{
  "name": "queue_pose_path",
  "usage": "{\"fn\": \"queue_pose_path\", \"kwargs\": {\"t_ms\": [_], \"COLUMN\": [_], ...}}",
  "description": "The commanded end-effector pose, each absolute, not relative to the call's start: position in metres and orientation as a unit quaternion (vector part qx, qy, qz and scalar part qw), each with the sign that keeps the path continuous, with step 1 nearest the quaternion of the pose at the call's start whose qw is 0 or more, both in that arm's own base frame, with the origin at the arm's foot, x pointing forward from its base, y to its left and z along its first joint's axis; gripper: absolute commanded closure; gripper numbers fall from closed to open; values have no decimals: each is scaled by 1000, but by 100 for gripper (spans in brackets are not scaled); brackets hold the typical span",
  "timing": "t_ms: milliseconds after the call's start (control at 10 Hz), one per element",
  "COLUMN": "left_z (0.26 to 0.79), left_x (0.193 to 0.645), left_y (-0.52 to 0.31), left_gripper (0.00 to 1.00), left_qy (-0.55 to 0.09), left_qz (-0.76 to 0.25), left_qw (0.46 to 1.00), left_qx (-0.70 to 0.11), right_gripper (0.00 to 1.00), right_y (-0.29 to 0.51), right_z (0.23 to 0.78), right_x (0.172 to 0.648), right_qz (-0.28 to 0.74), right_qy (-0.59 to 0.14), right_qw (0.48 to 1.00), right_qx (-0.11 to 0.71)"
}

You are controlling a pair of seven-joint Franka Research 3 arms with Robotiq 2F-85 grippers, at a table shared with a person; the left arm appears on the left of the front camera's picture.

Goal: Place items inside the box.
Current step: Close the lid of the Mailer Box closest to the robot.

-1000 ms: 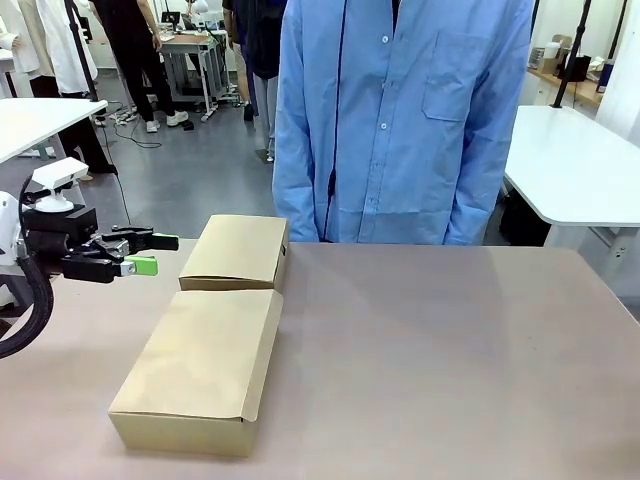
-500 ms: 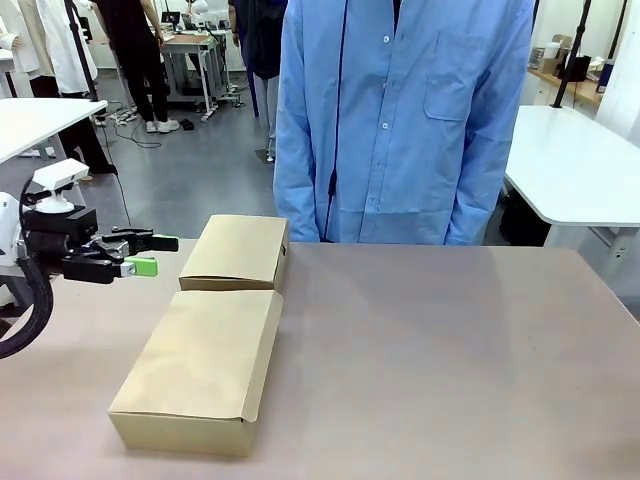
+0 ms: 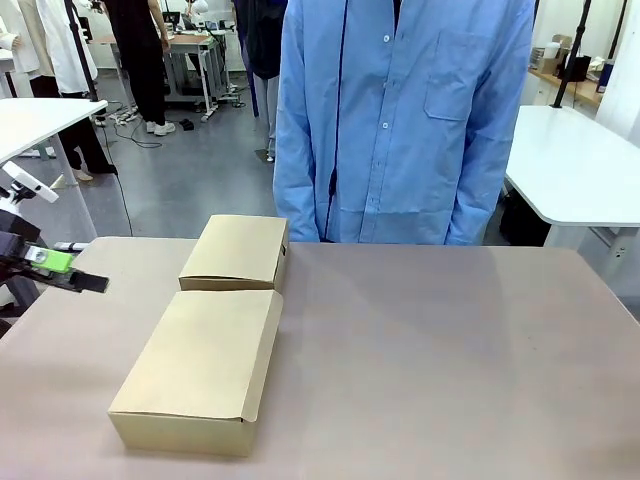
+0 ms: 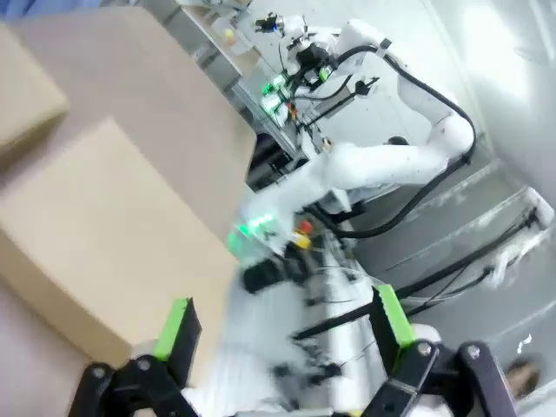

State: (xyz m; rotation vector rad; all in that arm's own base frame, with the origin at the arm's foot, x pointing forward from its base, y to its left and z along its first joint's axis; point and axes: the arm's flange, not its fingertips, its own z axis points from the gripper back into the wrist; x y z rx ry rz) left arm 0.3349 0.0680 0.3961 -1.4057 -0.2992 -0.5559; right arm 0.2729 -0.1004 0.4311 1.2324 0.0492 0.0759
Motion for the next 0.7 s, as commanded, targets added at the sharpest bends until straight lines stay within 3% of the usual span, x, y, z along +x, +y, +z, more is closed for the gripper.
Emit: {"fn": "queue_pose_path", "kwargs": {"t_ms": [0, 600], "left_z": [397, 397], "left_x": [339, 339], "left_y": [58, 58], "left_gripper": [0, 0], "left_qy": [-183, -183], "left_qz": [-298, -298], "left_qw": [699, 699], "left_qx": [-624, -624], "right_gripper": [0, 0], "right_y": [-98, -98], "right_z": [436, 436], "right_x": [273, 273], "right_qz": [30, 30], "right_qy": [22, 22], "right_qw": [811, 811], "right_qx": [584, 584]}}
